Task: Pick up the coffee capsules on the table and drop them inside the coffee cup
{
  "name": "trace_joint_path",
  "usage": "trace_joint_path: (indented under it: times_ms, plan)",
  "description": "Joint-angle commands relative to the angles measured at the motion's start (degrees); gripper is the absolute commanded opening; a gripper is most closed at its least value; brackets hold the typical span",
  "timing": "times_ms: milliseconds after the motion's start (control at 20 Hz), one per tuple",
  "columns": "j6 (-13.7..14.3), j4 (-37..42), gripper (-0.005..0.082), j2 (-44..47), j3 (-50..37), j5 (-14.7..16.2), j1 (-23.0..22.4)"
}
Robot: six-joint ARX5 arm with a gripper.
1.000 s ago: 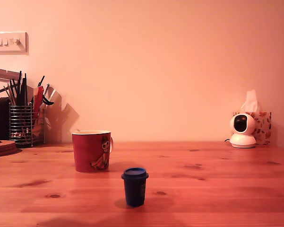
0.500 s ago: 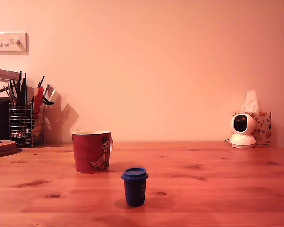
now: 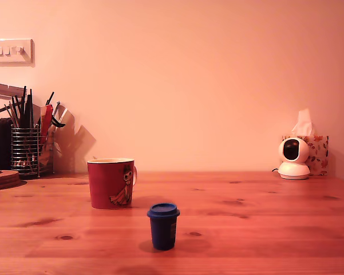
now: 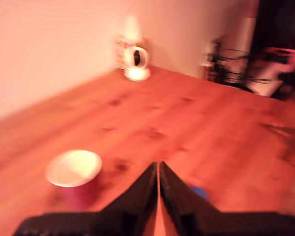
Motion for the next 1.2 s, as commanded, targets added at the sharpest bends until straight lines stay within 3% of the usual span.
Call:
trace_joint_path:
  times_ms: [0, 50, 200, 300, 400, 450, 500, 550, 600, 650, 700, 1150]
  plan:
    - [2.0, 0.7, -0.0008, -1.3, -4.2, 0.2, 0.2]
    - [2.6, 1.4, -0.0002, -2.0, -5.4, 0.2, 0.0]
    - [8.0, 1.4, 0.0090, -4.1, -8.8, 0.2, -0.8]
    - [9.3, 1.8, 0.0094, -5.3, -11.0, -0.1, -1.5]
    - [13.0, 1.9, 0.0094, -5.7, -12.8, -0.5, -1.9]
    - [13.6, 2.2, 0.0095, -5.6, -13.7, -0.6, -2.2]
    - [13.5, 3.0, 0.0111, -5.5, -14.5, -0.6, -2.5]
    - [13.3, 3.9, 0.0207, -5.5, -15.5, -0.7, -2.8]
    - [13.2, 4.4, 0.0371, -5.5, -16.3, -1.0, -3.0]
    - [11.6, 4.9, 0.0522, -5.5, -17.0, -3.5, -3.0]
    - [11.2, 5.6, 0.0590, -5.5, -17.5, -5.8, -3.0]
    - [11.4, 12.5, 0.0586, 7.6, -18.4, -5.6, -6.6]
